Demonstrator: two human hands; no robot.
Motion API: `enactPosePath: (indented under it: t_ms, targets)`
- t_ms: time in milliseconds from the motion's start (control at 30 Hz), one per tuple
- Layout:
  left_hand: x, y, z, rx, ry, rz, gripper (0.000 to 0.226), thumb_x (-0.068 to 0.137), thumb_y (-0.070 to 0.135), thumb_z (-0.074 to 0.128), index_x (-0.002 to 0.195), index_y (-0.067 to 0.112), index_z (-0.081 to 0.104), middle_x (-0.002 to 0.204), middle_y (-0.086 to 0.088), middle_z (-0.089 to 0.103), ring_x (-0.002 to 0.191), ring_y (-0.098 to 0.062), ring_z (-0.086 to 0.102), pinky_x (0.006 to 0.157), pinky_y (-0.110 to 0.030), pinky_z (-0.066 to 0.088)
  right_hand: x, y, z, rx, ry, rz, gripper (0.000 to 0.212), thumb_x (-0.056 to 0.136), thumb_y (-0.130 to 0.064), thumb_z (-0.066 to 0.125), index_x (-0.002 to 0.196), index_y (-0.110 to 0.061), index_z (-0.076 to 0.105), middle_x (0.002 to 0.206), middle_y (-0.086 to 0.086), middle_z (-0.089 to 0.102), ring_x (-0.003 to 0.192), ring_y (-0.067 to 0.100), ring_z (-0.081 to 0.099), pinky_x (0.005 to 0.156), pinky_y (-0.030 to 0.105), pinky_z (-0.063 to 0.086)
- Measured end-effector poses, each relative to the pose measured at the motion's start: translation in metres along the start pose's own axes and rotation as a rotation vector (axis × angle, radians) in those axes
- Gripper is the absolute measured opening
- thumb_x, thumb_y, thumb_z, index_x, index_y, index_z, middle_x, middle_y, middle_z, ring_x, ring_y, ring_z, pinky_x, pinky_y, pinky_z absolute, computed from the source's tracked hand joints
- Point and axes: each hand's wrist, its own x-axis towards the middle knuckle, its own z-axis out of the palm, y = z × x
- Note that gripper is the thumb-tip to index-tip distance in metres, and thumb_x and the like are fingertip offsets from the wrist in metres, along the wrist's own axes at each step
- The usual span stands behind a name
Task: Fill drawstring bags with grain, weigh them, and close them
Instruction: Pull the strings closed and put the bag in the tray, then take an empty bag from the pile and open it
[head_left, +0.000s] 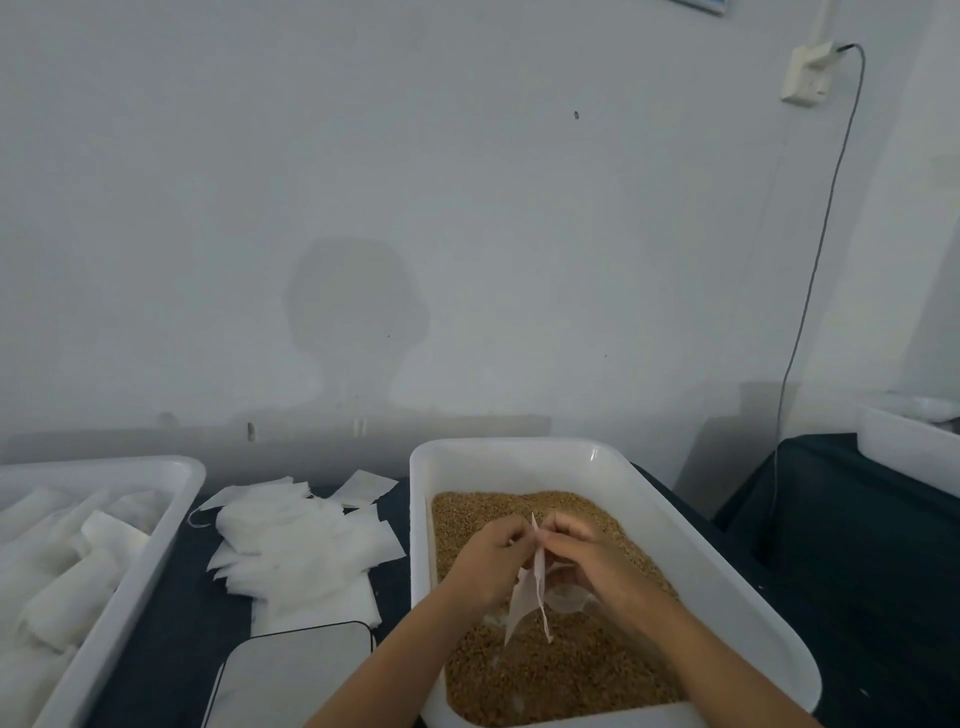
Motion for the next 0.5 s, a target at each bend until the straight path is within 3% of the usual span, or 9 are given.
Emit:
enactPosePath:
  t_ms: [267, 500]
  targets:
    - [-0.0022, 0.0033, -0.0007, 0.101, 0.048, 0.052, 0.028, 0.094, 0.014, 0.052, 0.069, 0.023, 0.046, 0.071, 0.008, 0.048, 0.067, -0.007, 0.044, 0.068, -0.027, 0.038, 0.0014, -0.0012, 0.0013, -0.086, 0.04, 0.038, 0.019, 0.096, -0.019, 0.049, 0.081, -0.009, 0.056, 0.065, -0.006, 0.065, 0.064, 0.01, 0.065, 0.058, 0.02, 0.049]
    - [-0.0022, 0.0004, -0.0012, 0.269, 0.084, 0.006, 0.025, 0.086, 0.014, 0.055, 0.068, 0.026, 0.043, 0.071, 0.01, 0.048, 0.067, -0.007, 0.044, 0.066, -0.025, 0.037, 0.0051, 0.0044, 0.001, -0.231, 0.067, 0.039, 0.022, 0.097, -0.01, 0.046, 0.076, -0.008, 0.052, 0.067, 0.001, 0.064, 0.062, 0.013, 0.064, 0.056, 0.021, 0.049]
